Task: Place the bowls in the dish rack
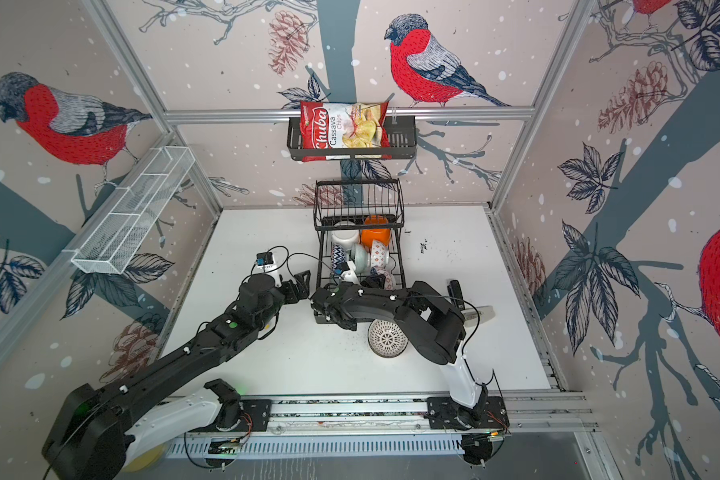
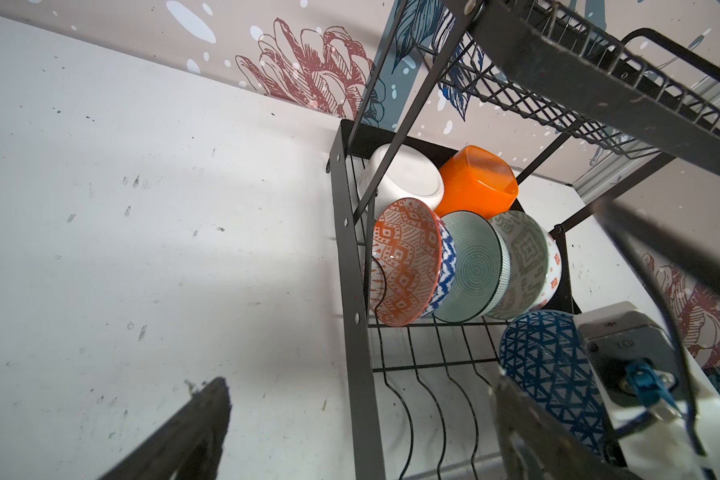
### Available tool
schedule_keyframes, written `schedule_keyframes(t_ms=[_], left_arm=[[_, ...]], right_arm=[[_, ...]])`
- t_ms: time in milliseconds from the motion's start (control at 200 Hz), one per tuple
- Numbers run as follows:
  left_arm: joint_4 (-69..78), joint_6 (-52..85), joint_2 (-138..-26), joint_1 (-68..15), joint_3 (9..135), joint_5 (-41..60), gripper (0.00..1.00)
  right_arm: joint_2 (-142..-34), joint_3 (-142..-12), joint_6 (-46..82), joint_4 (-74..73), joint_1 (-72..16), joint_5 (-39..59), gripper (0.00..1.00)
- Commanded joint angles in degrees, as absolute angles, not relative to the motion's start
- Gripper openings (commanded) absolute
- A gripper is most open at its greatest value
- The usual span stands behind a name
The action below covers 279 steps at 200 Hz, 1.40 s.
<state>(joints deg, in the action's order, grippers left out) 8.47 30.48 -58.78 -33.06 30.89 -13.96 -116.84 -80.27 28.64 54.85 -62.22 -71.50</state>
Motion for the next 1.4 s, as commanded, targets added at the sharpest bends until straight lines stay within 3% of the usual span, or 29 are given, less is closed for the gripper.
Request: schedule_keyframes(t_ms=[0, 445, 815, 960, 1206, 1391], left_arm=[[11.25, 30.54, -58.93, -32.96, 30.89, -13.54, 0.96], [11.34, 30.67, -59.31, -32.83, 31.07, -13.32, 0.97], [10.31, 30.91, -58.43, -32.74, 31.11, -13.50, 0.96], [9.90, 31.07, -58.03, -32.71, 31.27, -13.53, 0.96], [8.83, 31.20, -56.88, -32.73, 31.55, -14.05, 0.96], [7.87, 31.20, -56.37, -32.78, 32.05, -13.89, 0.96]], right_arm=[[-117.42, -80.76, 30.19, 52.98, -62.47, -64.34, 0.22], [-116.64, -81.30, 30.68, 53.08, -62.63, -63.90, 0.38], [-114.49, -82.60, 31.55, 53.68, -62.58, -63.85, 0.63], [-113.19, -83.22, 31.69, 53.60, -62.32, -63.72, 0.68], [-106.94, -84.03, 31.30, 51.44, -61.13, -60.49, 0.80], [-101.45, -83.53, 30.60, 48.52, -59.34, -56.26, 0.82]])
